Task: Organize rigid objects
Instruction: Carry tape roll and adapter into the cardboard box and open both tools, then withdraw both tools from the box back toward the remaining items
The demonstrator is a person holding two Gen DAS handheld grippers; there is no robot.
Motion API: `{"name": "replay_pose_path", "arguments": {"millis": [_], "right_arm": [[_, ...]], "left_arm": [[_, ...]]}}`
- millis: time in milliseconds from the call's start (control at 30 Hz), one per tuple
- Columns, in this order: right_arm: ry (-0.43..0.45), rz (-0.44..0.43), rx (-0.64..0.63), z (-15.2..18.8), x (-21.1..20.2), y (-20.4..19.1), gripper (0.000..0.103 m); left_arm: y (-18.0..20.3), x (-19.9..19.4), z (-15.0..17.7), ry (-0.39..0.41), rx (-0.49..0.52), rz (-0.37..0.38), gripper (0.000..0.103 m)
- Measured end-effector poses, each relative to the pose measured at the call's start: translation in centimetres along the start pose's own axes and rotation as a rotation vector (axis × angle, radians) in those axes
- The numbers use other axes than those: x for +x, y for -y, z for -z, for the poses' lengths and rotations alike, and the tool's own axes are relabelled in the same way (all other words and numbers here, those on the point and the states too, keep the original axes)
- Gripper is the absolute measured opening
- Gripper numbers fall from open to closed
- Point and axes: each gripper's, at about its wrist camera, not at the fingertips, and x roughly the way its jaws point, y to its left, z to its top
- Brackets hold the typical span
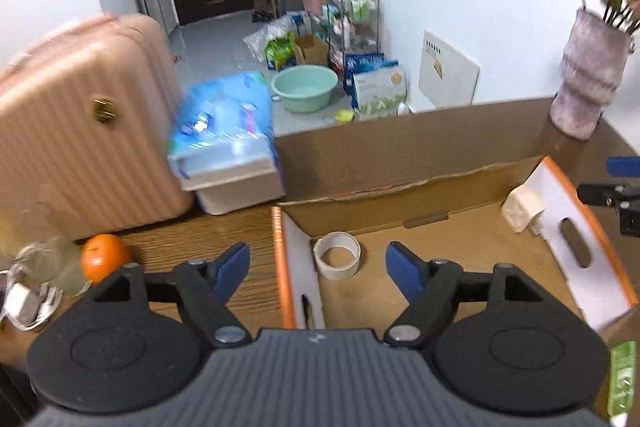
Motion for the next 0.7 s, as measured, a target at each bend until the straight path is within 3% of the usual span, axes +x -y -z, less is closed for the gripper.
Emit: {"name": "replay_pose_path", "arguments": {"millis": [200,467,533,667,700], "right_arm": [[0.054,-0.007,-0.01,0.5,-7.6,-1.0,0.059],[0.222,-0.023,0.007,3.5,-16.1,-2.0,0.072],[0.279,-0.03,0.017,5.2,-17.8,-2.4,0.079],[0.387,-0.035,0.03,8.8,-20.7,-3.5,0.08],[0.417,-0.033,0.03,9.7,-21.4,-3.8,0.08]], "left_arm": [[-0.4,-7.8,1.3,0.062,-0.004,-0.004,0.084],[0.1,-17.3,6.8,0.356,-0.017,-0.03,0.086],[0.2,-19.0,8.3,0.418,-0.023,-0.036,0.086],[0.1,-22.2,12.0,0.563,-0.048,-0.064,0.087],[0.1,-22.9,13.0,0.595,-0.063,-0.07,0.094]]}}
